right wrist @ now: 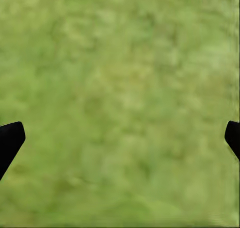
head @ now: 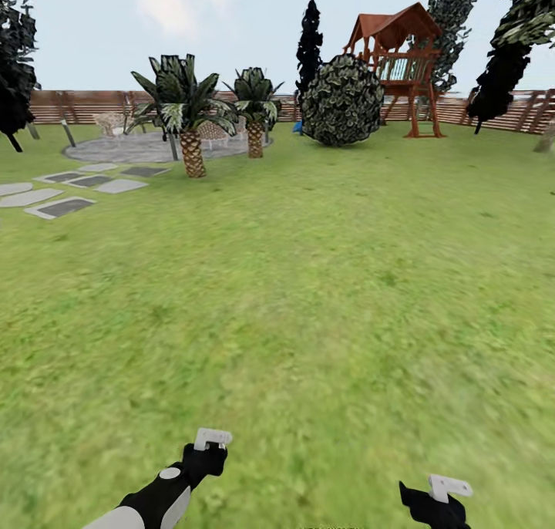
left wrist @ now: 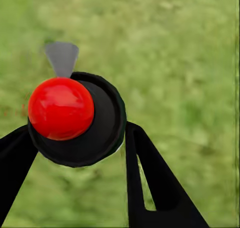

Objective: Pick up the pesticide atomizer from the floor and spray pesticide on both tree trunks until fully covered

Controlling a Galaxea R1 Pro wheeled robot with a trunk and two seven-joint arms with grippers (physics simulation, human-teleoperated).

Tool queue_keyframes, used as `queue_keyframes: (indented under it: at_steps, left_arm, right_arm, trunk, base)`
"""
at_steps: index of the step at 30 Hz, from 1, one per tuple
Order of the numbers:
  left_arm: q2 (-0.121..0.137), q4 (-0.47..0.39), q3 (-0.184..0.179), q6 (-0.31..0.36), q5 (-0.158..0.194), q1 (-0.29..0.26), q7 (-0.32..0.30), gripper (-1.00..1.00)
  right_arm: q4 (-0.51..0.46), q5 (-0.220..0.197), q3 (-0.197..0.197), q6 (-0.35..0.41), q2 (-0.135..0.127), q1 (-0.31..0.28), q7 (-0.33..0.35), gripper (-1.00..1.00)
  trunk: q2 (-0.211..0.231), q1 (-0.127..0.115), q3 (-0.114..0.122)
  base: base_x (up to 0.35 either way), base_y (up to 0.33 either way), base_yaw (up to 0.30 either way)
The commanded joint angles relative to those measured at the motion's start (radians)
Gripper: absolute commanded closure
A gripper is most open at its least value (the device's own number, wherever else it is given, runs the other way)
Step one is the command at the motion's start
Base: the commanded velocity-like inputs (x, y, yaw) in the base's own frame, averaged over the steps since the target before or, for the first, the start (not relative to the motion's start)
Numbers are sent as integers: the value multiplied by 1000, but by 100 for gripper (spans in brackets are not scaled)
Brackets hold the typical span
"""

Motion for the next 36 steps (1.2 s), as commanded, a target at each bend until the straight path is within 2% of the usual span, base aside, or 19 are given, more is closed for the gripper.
queue_keyframes:
  at_steps: [1,36]
  left_arm:
    - [0,0,0,0,0,0,0,100]
    - [1,-2,0,0,0,0,0,100]
  right_arm:
    - [0,0,0,0,0,0,0,-100]
    - [0,0,0,0,0,0,0,-100]
  trunk:
    - [0,0,0]
    - [0,0,0]
  base:
    - [0,-276,-300]
    - [10,-276,-300]
